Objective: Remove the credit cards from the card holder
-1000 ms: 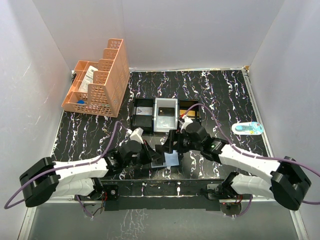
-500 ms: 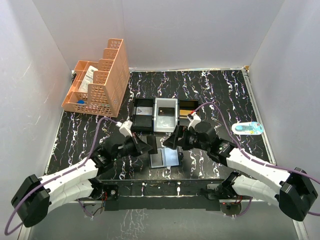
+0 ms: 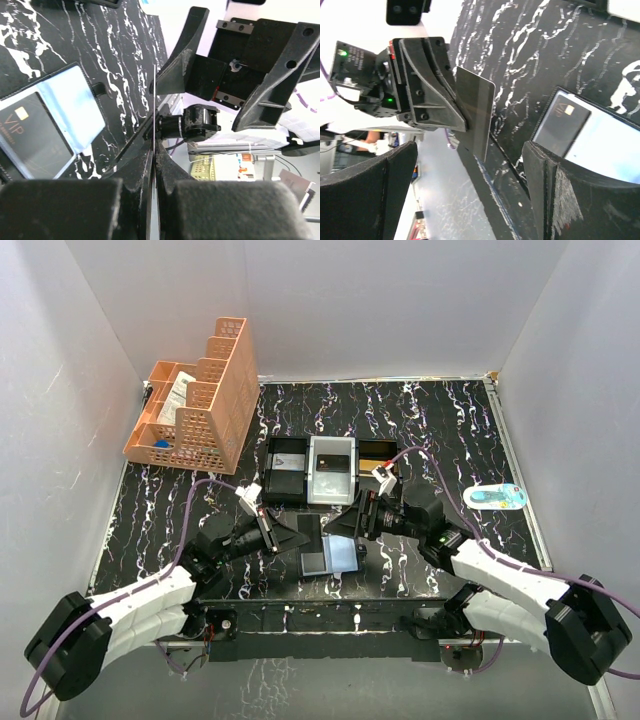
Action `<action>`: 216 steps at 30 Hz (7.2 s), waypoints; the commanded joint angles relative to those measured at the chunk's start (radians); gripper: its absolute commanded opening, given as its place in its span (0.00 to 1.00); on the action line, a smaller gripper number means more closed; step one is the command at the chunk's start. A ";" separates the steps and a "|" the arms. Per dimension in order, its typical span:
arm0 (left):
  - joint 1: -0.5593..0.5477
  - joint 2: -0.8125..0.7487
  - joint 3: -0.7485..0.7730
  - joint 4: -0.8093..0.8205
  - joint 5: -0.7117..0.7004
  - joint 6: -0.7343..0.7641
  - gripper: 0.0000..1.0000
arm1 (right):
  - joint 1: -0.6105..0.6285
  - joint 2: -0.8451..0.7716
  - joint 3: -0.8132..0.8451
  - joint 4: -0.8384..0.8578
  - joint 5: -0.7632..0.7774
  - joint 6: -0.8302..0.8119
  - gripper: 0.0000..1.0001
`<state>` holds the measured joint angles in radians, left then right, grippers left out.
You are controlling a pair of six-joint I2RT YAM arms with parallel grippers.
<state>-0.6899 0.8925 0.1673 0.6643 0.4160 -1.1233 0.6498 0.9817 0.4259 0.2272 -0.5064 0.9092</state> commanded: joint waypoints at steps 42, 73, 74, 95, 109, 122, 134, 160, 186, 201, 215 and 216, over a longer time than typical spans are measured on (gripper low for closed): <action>0.004 -0.071 -0.029 0.198 0.158 -0.010 0.10 | 0.028 0.223 0.062 0.469 -0.207 0.223 0.00; 0.003 -0.001 -0.049 0.407 0.155 -0.065 0.00 | 0.045 0.255 0.038 0.549 -0.259 0.254 0.22; 0.003 0.000 -0.048 0.407 0.154 -0.065 0.00 | 0.045 0.257 0.037 0.551 -0.259 0.254 0.22; 0.003 0.009 -0.048 0.432 0.153 -0.077 0.00 | 0.051 0.260 0.037 0.549 -0.242 0.249 0.20; 0.003 -0.043 -0.049 0.312 0.120 -0.071 0.00 | 0.052 0.221 0.020 0.472 -0.155 0.211 0.00; 0.003 -0.310 0.244 -0.692 -0.209 0.251 0.99 | 0.014 0.009 0.157 -0.135 0.211 -0.134 0.00; 0.005 -0.103 0.728 -1.272 -0.734 0.594 0.99 | 0.014 -0.077 0.227 -0.242 0.359 -0.302 0.00; 0.228 -0.127 0.610 -1.196 -0.862 0.641 0.99 | 0.214 0.116 0.348 -0.242 0.794 -0.989 0.00; 0.228 -0.178 0.582 -1.198 -0.967 0.634 0.99 | 0.139 0.673 0.650 -0.141 0.761 -1.476 0.00; 0.228 -0.147 0.584 -1.195 -0.943 0.649 0.99 | 0.066 0.873 0.739 -0.073 0.810 -1.624 0.00; 0.228 -0.164 0.579 -1.187 -0.936 0.654 0.99 | 0.054 0.986 0.744 0.046 0.831 -1.758 0.00; 0.228 -0.164 0.581 -1.189 -0.939 0.655 0.99 | 0.053 0.986 0.734 0.064 0.824 -1.763 0.00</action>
<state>-0.4664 0.7425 0.7509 -0.5243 -0.5133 -0.4831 0.7101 1.9594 1.1492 0.1570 0.3157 -0.8074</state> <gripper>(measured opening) 0.986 0.009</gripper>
